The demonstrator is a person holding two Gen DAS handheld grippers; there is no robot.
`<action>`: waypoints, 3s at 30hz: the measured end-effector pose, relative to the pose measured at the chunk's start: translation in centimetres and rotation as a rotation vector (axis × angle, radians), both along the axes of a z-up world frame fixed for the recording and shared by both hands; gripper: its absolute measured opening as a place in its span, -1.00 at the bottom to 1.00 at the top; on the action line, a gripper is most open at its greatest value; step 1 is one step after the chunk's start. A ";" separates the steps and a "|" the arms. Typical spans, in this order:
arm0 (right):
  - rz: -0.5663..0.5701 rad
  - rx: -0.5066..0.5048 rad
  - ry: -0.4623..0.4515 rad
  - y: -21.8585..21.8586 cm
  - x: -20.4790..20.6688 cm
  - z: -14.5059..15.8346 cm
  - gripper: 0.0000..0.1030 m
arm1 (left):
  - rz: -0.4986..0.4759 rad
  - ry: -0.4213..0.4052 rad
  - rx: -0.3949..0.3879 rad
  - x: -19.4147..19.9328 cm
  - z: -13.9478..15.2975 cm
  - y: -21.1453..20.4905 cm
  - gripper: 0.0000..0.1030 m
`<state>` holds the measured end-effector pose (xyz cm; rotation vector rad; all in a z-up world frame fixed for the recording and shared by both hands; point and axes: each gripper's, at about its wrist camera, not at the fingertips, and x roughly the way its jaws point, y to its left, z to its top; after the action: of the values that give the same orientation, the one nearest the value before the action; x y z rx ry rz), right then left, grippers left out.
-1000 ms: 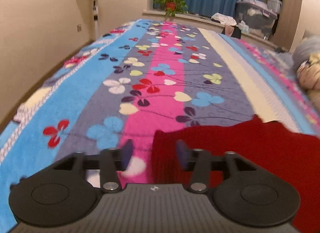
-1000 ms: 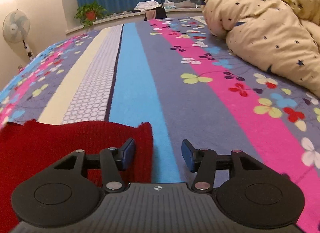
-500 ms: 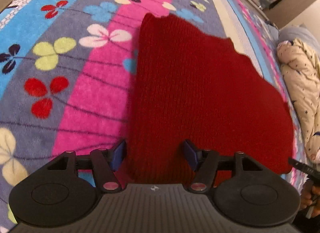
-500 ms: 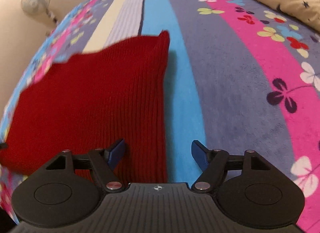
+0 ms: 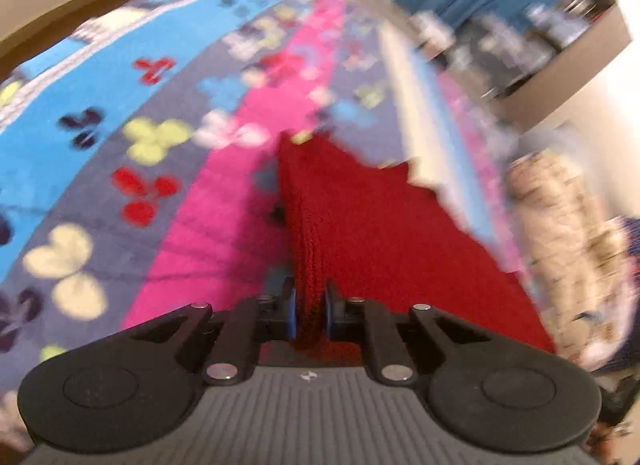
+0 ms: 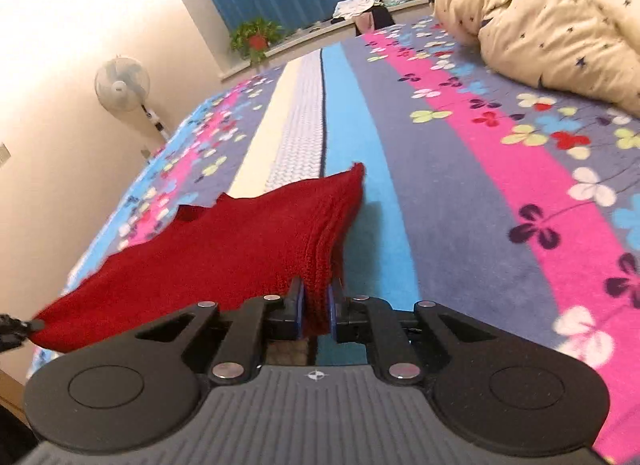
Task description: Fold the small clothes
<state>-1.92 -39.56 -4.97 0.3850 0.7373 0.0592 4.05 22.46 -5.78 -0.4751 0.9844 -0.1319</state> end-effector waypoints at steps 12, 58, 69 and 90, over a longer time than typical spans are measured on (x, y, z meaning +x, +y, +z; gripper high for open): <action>-0.140 -0.229 -0.004 1.1 0.4 -0.6 0.00 | -0.064 -0.075 0.195 0.9 0.6 -4.6 0.08; 0.014 -0.401 0.265 5.7 3.9 -5.8 0.38 | 0.255 0.203 0.035 -1.7 -4.9 -6.4 0.35; 0.023 -0.409 0.273 5.6 3.9 -5.8 0.41 | 0.328 0.189 -0.079 -0.6 -5.9 -6.0 0.38; 0.018 -0.347 0.248 4.0 3.4 -4.5 0.41 | 0.083 -0.279 0.273 -1.7 4.9 -17.5 -0.72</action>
<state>1.52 -35.60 -9.49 0.0534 0.9766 -0.1007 2.33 4.99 -0.86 -0.2380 0.6949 0.0114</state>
